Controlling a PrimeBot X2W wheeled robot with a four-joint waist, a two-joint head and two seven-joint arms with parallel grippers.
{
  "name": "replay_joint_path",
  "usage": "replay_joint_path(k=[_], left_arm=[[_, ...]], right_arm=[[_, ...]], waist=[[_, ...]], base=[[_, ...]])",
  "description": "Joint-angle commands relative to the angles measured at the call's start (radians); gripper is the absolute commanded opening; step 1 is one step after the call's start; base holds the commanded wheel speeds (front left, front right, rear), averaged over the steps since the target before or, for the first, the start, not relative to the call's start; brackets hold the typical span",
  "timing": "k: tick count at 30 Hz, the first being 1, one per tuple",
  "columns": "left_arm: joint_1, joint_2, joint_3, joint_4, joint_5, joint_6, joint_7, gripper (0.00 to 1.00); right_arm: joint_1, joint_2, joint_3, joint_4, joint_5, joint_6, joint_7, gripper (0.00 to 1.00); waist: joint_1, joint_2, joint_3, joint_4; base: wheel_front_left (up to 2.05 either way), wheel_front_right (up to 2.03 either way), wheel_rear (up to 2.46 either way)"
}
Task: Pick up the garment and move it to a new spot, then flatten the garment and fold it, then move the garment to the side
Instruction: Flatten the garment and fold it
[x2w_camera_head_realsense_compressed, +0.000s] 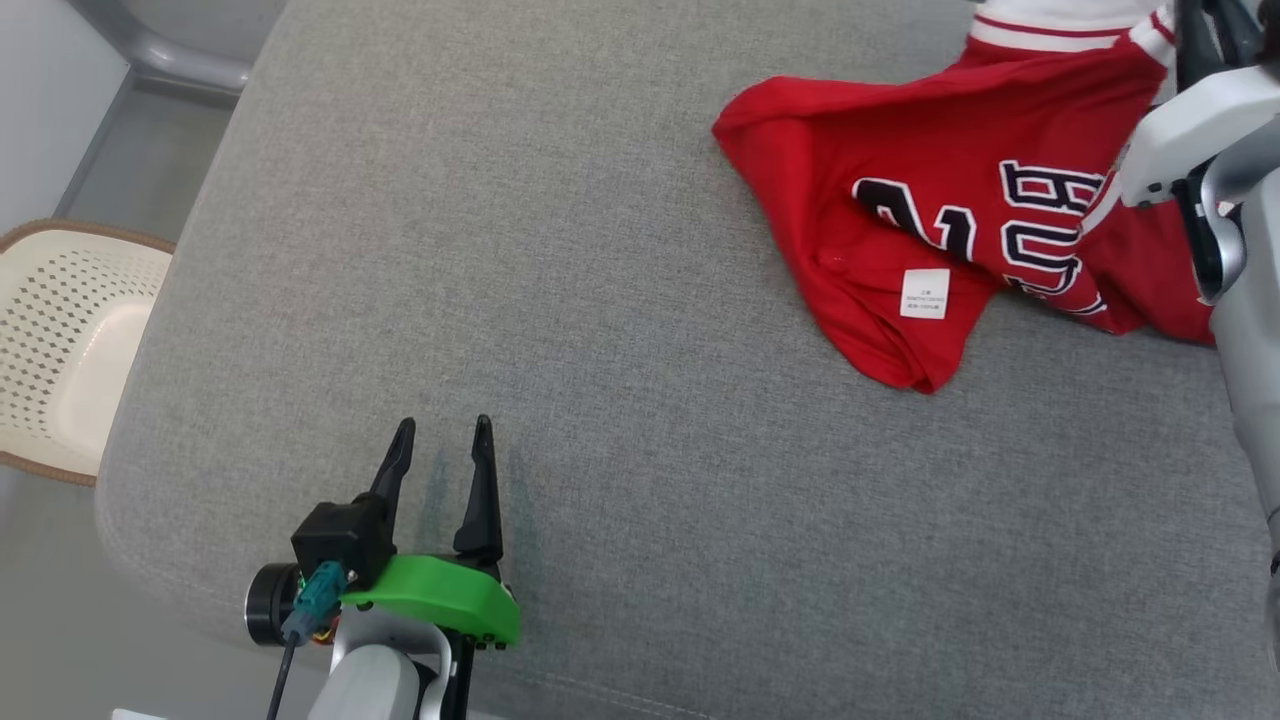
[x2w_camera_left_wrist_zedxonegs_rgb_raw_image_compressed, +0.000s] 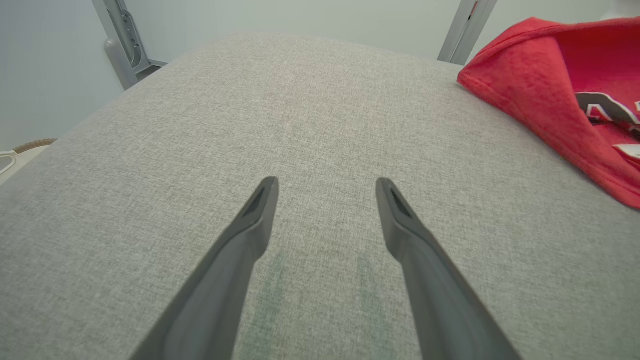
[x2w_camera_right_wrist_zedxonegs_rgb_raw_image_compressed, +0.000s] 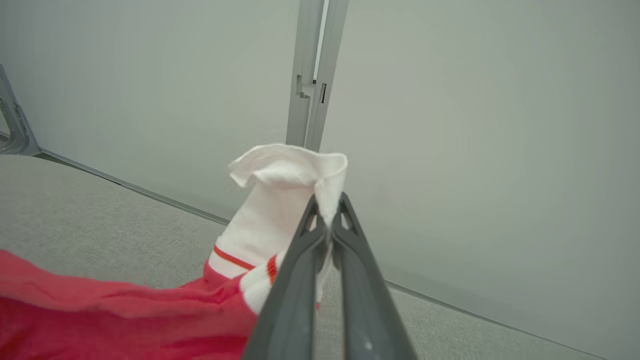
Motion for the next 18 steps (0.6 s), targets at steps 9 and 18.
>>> replay_joint_path(k=[9, 18], left_arm=[[-0.041, 0.003, -0.014, -0.006, 0.020, 0.003, 0.000, 1.00], [-0.065, 0.003, -0.025, -0.010, 0.046, -0.018, 0.000, 1.00]], right_arm=[[0.041, 0.086, -0.179, -0.054, -0.141, -0.001, -0.003, 1.00], [0.251, 0.166, -0.189, -0.244, -0.061, -0.001, -0.003, 1.00]], waist=[[0.0000, -0.0001, 0.019, -0.030], [0.0000, -0.0001, -0.026, -0.156]], base=[[0.00, 0.00, 0.00], [0.00, 0.00, 0.00]])
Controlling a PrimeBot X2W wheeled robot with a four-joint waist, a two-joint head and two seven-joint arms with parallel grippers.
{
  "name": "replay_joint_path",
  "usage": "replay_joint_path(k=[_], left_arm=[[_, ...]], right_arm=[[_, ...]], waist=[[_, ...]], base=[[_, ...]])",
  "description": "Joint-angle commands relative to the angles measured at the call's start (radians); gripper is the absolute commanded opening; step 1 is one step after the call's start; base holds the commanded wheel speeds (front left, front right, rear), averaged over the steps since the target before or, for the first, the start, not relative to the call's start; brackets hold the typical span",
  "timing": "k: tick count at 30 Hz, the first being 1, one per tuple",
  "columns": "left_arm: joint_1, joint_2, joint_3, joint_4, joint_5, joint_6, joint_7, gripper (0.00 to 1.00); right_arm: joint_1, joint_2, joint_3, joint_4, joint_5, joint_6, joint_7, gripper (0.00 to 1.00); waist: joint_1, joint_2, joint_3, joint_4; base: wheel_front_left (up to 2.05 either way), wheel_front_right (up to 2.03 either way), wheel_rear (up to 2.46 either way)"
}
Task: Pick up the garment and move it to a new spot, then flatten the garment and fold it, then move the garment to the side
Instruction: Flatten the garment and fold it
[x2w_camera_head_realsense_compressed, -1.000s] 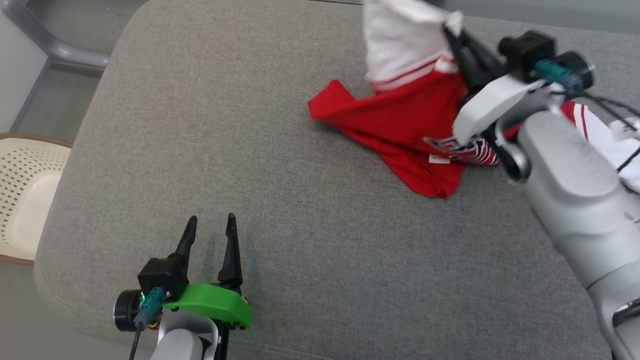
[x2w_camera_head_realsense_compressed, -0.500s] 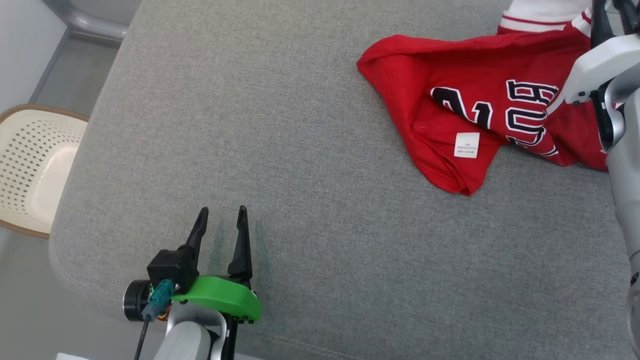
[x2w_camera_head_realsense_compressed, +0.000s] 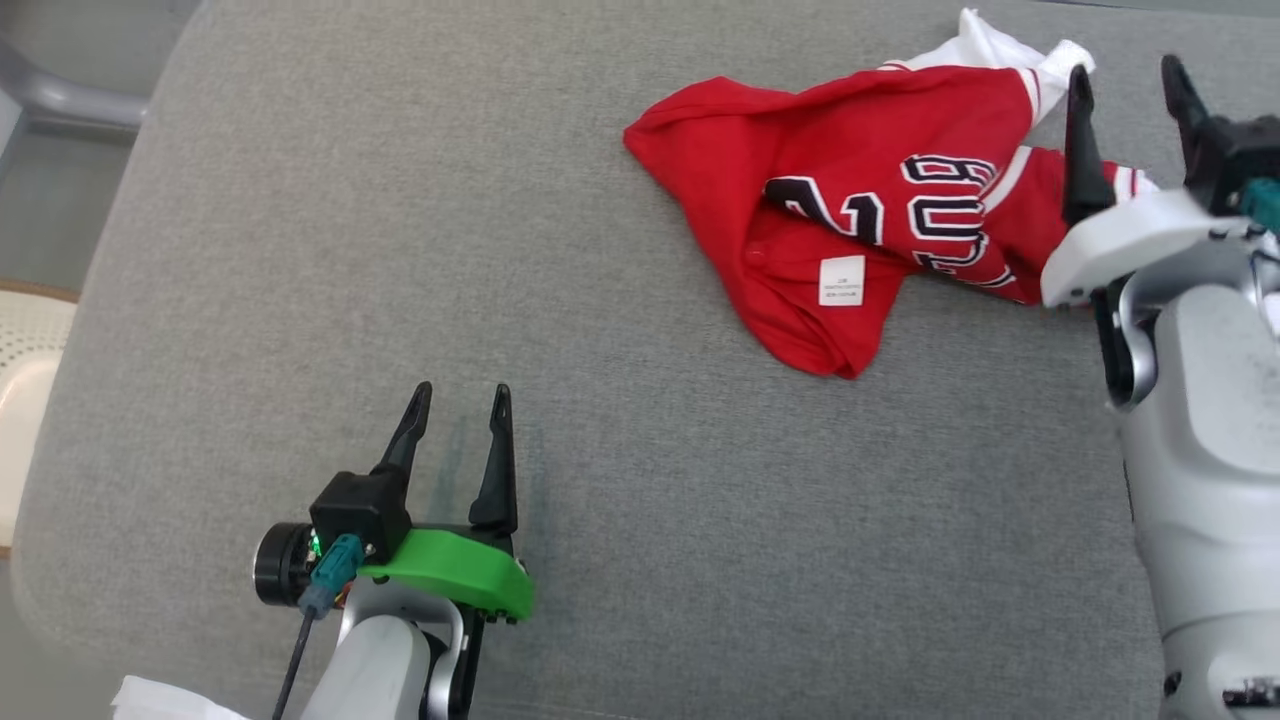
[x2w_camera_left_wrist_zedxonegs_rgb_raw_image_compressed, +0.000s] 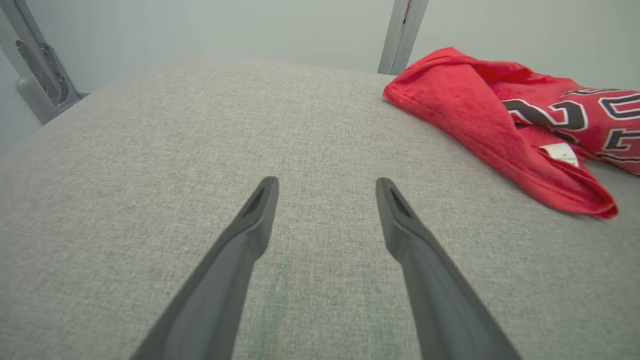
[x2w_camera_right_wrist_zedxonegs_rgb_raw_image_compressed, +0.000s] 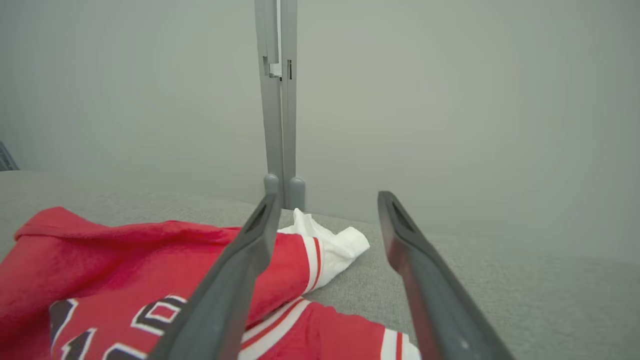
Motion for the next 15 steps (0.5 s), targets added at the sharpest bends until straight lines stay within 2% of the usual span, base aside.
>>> replay_joint_path(k=[1, 10, 15], left_arm=[[-0.021, 0.003, -0.005, -0.002, 0.008, -0.006, 0.000, 1.00], [-0.074, 0.003, -0.043, 0.020, 0.029, -0.021, 0.000, 1.00], [-0.131, 0.004, -0.086, 0.058, 0.047, -0.050, 0.000, 1.00]], right_arm=[[0.046, 0.007, 0.000, -0.025, 0.014, -0.001, -0.003, 1.00], [0.259, 0.067, 0.037, -0.135, 0.064, -0.001, -0.003, 1.00], [0.315, 0.084, 0.051, -0.149, 0.093, -0.001, -0.003, 1.00]], waist=[[0.0000, 0.0000, -0.034, -0.068], [0.0000, 0.0000, -0.063, -0.221], [0.0000, 0.0000, -0.059, -0.295]], base=[[0.00, 0.00, 0.00], [0.00, 0.00, 0.00], [0.00, 0.00, 0.00]])
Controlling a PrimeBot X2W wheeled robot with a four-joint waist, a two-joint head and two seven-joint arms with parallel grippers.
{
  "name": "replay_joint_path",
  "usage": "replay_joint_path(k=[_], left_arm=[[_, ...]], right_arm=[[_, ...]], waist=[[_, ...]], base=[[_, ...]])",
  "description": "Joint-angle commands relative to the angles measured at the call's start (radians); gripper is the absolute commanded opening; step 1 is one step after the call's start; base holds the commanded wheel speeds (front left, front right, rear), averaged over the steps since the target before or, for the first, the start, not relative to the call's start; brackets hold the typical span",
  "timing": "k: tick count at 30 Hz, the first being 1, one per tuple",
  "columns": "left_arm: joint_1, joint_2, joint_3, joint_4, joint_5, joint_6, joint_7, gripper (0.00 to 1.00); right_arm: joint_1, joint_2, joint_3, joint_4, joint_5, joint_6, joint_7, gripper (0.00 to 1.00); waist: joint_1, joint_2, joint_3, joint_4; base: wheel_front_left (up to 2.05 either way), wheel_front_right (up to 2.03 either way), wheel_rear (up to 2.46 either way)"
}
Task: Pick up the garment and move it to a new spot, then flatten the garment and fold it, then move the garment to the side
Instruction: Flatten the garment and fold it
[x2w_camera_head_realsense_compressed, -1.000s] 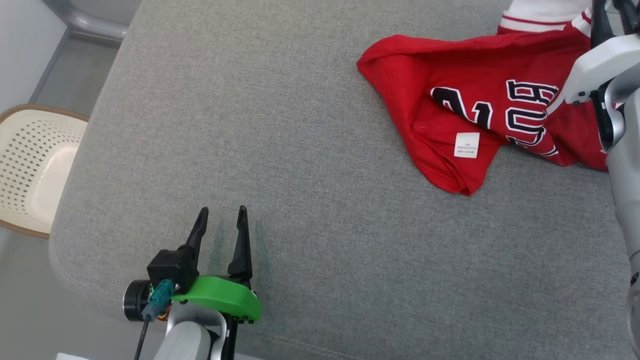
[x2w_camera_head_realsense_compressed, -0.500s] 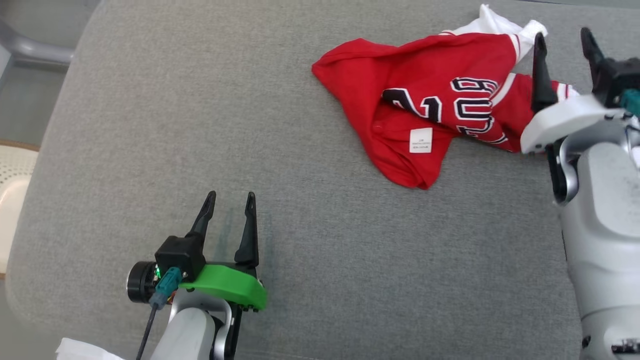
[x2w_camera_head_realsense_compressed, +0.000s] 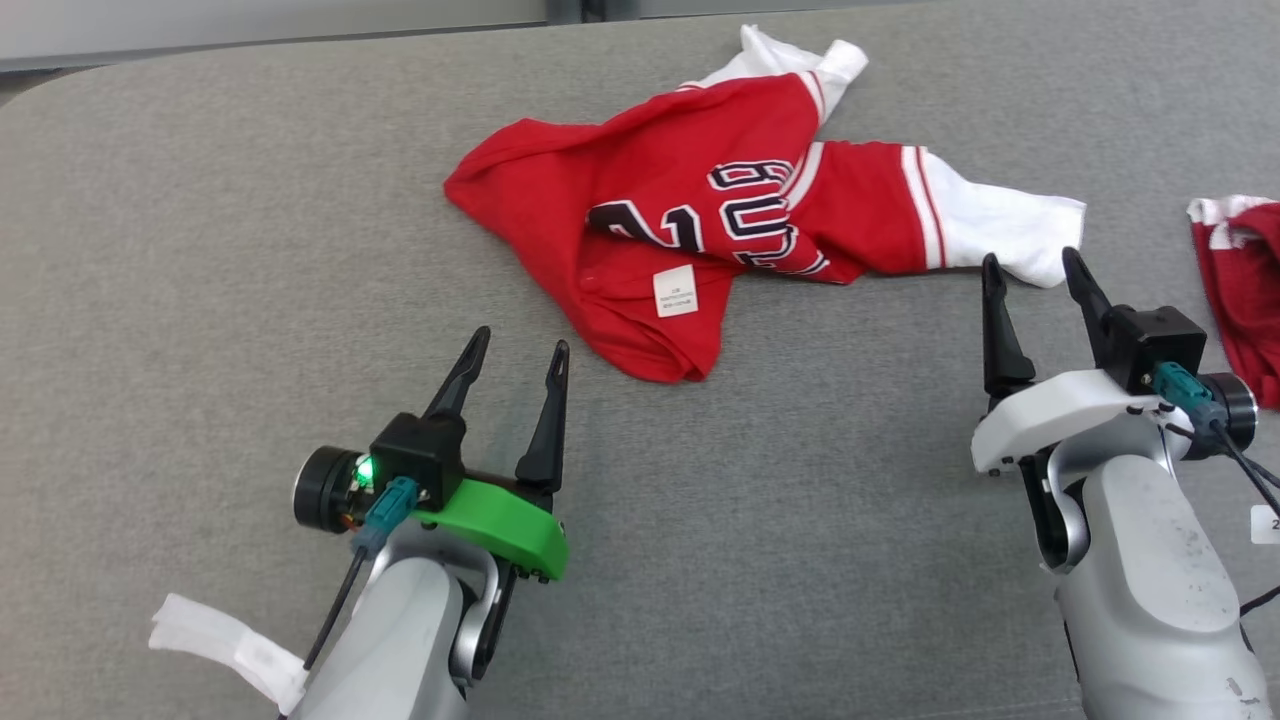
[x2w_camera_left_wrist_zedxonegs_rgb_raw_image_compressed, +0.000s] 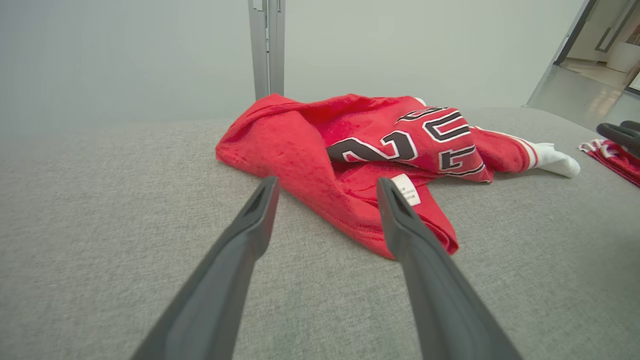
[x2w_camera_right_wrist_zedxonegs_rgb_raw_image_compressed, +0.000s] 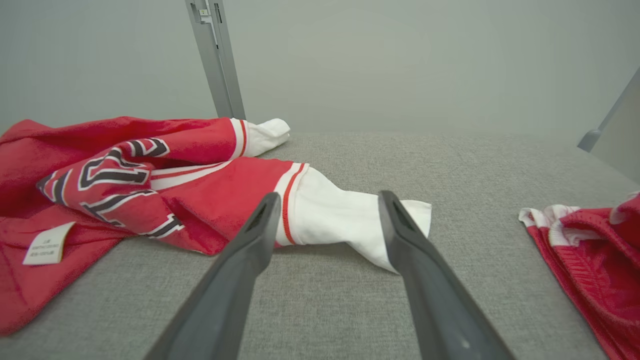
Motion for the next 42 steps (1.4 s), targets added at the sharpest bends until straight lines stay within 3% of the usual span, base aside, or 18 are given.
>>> replay_joint_path(k=[1, 6, 13, 17, 28, 33, 35, 37, 38, 39, 42], left_arm=[[-0.032, 0.004, -0.011, 0.020, 0.011, -0.011, 0.000, 1.00], [-0.103, 0.005, -0.022, 0.101, 0.025, -0.032, 0.000, 1.00], [-0.167, 0.012, 0.042, 0.249, 0.045, -0.062, 0.000, 1.00], [-0.202, 0.022, 0.071, 0.314, 0.069, -0.074, 0.000, 1.00], [-0.246, 0.017, 0.151, 0.397, 0.104, -0.028, 0.000, 1.00], [-0.262, 0.011, 0.145, 0.447, 0.103, -0.047, 0.001, 0.99], [-0.269, 0.008, 0.140, 0.455, 0.106, -0.054, 0.001, 0.47], [-0.272, 0.007, 0.138, 0.448, 0.113, -0.058, 0.001, 0.26], [-0.272, 0.007, 0.138, 0.445, 0.114, -0.058, 0.001, 0.07], [-0.270, 0.007, 0.137, 0.440, 0.117, -0.058, 0.001, 0.00], [-0.263, 0.006, 0.139, 0.428, 0.124, -0.058, 0.001, 0.00]], right_arm=[[0.023, 0.004, 0.002, -0.003, 0.012, -0.001, -0.003, 1.00], [0.038, 0.008, 0.006, 0.009, 0.018, -0.001, -0.003, 1.00], [0.038, 0.011, -0.001, 0.028, 0.033, -0.001, -0.003, 1.00], [0.038, 0.011, 0.001, 0.027, 0.044, -0.001, -0.003, 1.00], [0.022, 0.011, 0.010, 0.035, 0.073, -0.001, -0.003, 1.00], [0.014, 0.011, 0.017, 0.041, 0.076, -0.001, -0.003, 1.00], [0.011, 0.011, 0.022, 0.041, 0.078, -0.001, -0.003, 1.00], [0.008, 0.011, 0.022, 0.040, 0.079, -0.001, -0.003, 1.00], [0.007, 0.011, 0.022, 0.040, 0.079, -0.001, -0.003, 1.00], [0.007, 0.011, 0.022, 0.041, 0.079, -0.001, -0.003, 1.00], [0.010, 0.011, 0.018, 0.046, 0.079, -0.001, -0.003, 1.00]], waist=[[0.0000, 0.0000, -0.008, -0.091], [0.0000, 0.0000, 0.008, -0.159], [0.0000, 0.0000, 0.033, -0.227], [0.0000, 0.0000, 0.046, -0.238], [0.0000, 0.0000, 0.062, -0.231], [0.0000, 0.0000, 0.063, -0.227], [0.0000, 0.0000, 0.065, -0.227], [0.0000, 0.0000, 0.066, -0.227], [0.0000, 0.0000, 0.066, -0.226], [0.0000, 0.0000, 0.066, -0.226], [0.0000, 0.0000, 0.063, -0.224]], base=[[0.00, 0.00, 0.00], [0.00, 0.00, 0.00], [0.00, 0.00, 0.00], [0.00, 0.00, 0.00], [0.00, 0.00, 0.00], [0.00, 0.00, 0.00], [0.00, 0.00, 0.00], [0.00, 0.00, 0.00], [0.00, 0.00, 0.00], [0.00, 0.00, 0.00], [0.00, 0.00, 0.00]])
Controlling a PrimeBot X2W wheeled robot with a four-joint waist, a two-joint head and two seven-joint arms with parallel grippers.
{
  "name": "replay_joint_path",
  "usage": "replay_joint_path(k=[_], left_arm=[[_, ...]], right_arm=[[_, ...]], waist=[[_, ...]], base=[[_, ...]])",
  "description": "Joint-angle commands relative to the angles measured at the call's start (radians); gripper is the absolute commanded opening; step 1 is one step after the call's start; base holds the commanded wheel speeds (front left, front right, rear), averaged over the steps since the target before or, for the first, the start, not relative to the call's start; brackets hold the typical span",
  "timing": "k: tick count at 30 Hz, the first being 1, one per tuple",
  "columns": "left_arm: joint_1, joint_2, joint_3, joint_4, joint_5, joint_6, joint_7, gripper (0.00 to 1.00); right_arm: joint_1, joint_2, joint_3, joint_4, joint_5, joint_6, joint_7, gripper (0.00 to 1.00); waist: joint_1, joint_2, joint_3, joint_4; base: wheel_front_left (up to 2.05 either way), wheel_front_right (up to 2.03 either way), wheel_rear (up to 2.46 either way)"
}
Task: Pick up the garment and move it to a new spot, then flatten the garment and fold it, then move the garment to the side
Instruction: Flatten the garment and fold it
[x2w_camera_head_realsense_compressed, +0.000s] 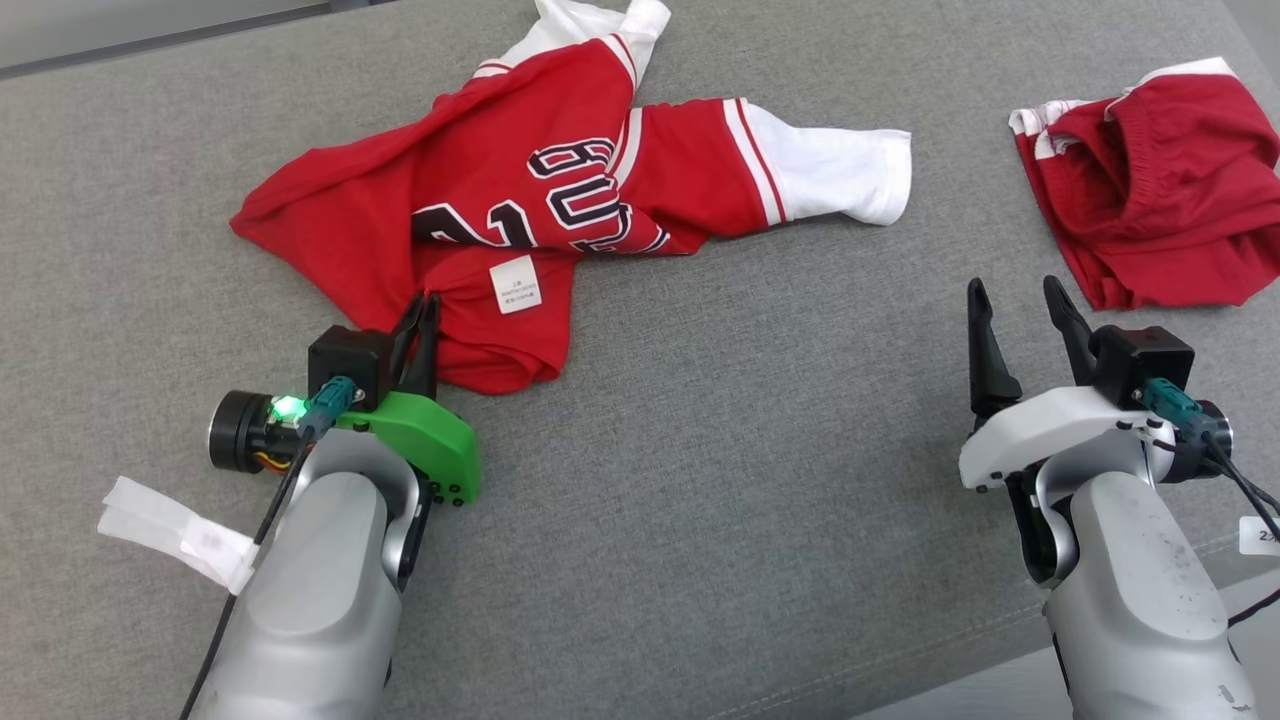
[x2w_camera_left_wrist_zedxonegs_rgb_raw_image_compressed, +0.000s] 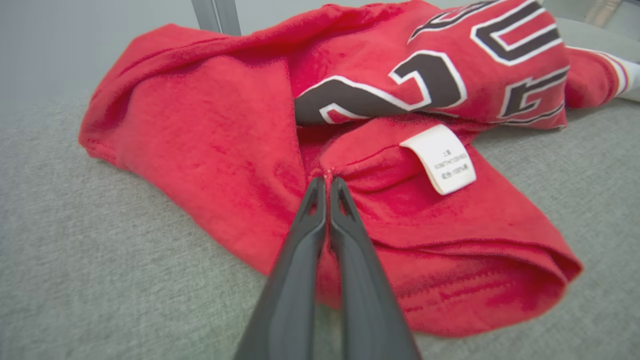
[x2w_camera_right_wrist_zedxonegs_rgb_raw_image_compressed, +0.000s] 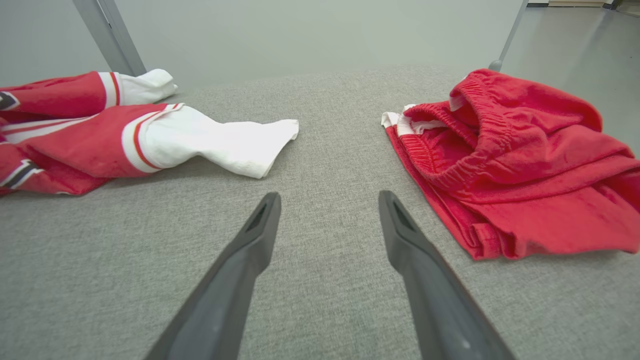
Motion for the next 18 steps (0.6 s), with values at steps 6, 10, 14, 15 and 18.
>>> replay_joint_path(k=[6, 10, 14, 15, 18], left_arm=[[0.031, 0.001, -0.004, -0.078, 0.029, -0.007, 0.001, 0.00], [0.069, 0.001, -0.017, -0.164, 0.045, -0.017, 0.001, 0.00], [0.121, 0.000, -0.056, -0.249, 0.027, -0.031, 0.001, 0.02], [0.135, 0.000, -0.063, -0.266, 0.023, -0.032, 0.001, 0.01], [0.188, 0.000, -0.094, -0.313, 0.003, -0.037, 0.001, 0.00]], right_arm=[[0.009, 0.000, -0.013, 0.016, -0.001, -0.001, -0.003, 1.00], [0.028, -0.001, -0.025, 0.025, 0.007, -0.001, -0.003, 1.00], [0.058, -0.001, -0.033, 0.036, 0.008, -0.001, -0.003, 1.00], [0.063, -0.001, -0.033, 0.038, 0.014, -0.001, -0.003, 1.00], [0.093, -0.001, -0.041, 0.048, 0.020, -0.001, -0.003, 1.00]], waist=[[0.0000, -0.0001, -0.029, 0.014], [0.0000, -0.0001, -0.071, 0.031], [0.0000, -0.0001, -0.129, 0.055], [0.0000, -0.0001, -0.142, 0.060], [0.0000, -0.0001, -0.193, 0.080]], base=[[0.00, 0.00, 0.00], [0.00, 0.00, 0.00], [0.00, 0.00, 0.00], [0.00, 0.00, 0.00], [0.00, 0.00, 0.00]])
